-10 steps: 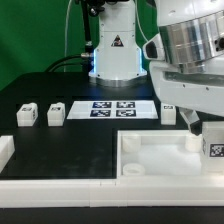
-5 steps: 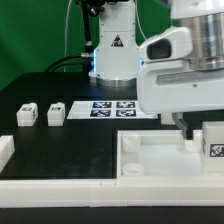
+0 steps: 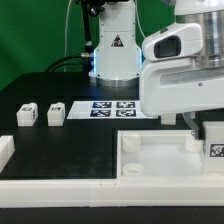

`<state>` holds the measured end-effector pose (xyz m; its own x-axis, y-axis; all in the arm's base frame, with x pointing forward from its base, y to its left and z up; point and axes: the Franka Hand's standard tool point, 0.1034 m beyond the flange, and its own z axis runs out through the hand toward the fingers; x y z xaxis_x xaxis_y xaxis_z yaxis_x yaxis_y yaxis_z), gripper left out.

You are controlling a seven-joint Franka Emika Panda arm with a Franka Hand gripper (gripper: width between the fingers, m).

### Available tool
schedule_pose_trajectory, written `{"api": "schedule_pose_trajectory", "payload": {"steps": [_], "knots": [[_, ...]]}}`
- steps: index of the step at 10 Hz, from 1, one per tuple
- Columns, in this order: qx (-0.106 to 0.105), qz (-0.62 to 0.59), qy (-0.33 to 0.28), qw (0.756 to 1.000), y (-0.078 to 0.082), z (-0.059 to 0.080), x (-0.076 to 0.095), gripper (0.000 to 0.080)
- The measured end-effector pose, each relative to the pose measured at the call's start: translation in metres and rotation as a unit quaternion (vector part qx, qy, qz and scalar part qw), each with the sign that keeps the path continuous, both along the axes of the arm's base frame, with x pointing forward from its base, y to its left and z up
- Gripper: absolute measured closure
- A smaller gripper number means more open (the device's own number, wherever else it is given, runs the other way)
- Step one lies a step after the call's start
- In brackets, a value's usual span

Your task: Assemble one leg

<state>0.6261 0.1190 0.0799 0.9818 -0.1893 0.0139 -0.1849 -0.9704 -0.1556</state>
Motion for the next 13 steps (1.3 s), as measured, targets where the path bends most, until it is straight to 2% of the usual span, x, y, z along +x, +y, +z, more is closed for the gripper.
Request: {"api": "schedule_pose_trajectory", "payload": {"steps": [1,3,4,5,6,7,9,11,12,13], "knots": [[0.004,-0.057,0.009,0.998,-0.0011,-0.0002,0.0001,0.0489],[0.013,-0.166,0.026,0.986,-0.0023,-0.0002,0.0003,0.0489],[0.021,-0.257,0.041,0.965,-0.0035,-0.0002,0.0006,0.0489],[0.034,-0.343,0.058,0.937,-0.0032,-0.0008,-0.0004,0.0489],[0.056,-0.447,0.082,0.889,-0.0033,-0.0021,-0.0013,0.049],[0.069,-0.5,0.097,0.858,-0.004,-0.0023,-0.0009,0.049],[0.08,-0.574,0.118,0.806,-0.0007,-0.0028,-0.0013,0.0492],[0.08,-0.569,0.117,0.81,-0.0004,-0.0029,-0.0014,0.0494],[0.08,-0.551,0.113,0.823,-0.0003,-0.003,-0.0015,0.0302],[0.08,-0.55,0.112,0.824,-0.0002,-0.003,-0.0015,0.0199]]}}
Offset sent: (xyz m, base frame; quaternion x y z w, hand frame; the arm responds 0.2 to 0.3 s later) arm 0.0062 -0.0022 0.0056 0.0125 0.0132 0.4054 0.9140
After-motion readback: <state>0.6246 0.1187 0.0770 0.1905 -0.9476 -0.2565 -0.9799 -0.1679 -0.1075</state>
